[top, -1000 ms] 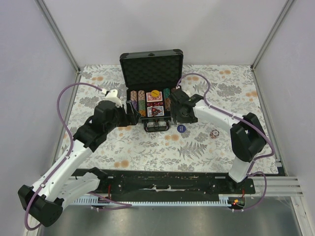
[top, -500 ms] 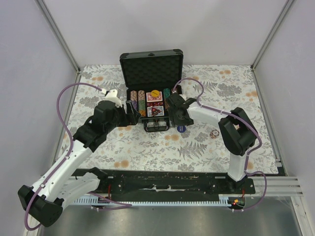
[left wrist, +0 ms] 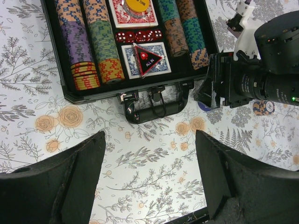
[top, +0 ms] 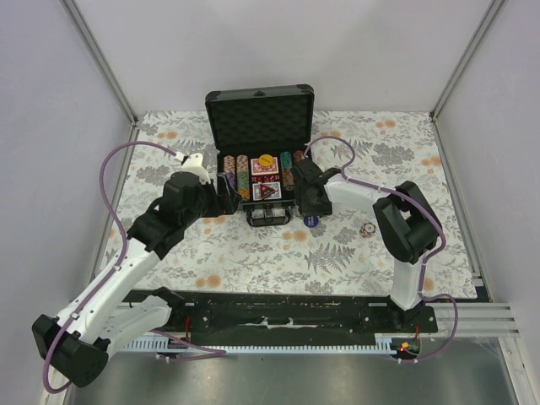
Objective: Pack up texas hold em set
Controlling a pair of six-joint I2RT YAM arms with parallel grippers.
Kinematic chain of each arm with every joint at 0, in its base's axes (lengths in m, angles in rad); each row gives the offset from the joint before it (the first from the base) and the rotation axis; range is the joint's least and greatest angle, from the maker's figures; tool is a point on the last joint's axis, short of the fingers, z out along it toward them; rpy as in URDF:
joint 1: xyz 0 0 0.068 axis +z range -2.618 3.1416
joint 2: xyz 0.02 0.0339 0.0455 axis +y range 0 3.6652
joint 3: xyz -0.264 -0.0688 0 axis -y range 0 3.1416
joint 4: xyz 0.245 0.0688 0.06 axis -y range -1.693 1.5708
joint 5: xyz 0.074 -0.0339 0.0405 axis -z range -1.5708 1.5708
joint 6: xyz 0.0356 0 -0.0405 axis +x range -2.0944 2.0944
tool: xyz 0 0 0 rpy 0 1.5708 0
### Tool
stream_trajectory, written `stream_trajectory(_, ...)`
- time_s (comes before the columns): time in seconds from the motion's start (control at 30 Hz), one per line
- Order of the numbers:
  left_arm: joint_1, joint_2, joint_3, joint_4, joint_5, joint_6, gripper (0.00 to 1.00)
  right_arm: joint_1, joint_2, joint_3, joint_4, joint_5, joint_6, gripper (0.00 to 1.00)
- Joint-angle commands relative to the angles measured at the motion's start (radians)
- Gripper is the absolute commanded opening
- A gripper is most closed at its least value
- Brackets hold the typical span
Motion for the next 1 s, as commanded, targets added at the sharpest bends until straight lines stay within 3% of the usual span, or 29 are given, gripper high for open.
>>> stream_trajectory(0.0,0.004,0.000,-0.002,0.027,-0.024,-0.013,0.84,-0.005,0.001,-0.051,0.011,-0.057,0.021,0.66)
stream_trajectory(0.73,0.006,-0.003,-0.010,0.031,-0.015,-0.020,0.84,0.016,0.019,-0.069,-0.099,-0.069,0.013,0.68)
stream_trajectory(0.97,0.006,-0.005,-0.011,0.030,-0.012,-0.022,0.84,0.015,0.034,-0.064,-0.099,-0.077,0.018,0.63)
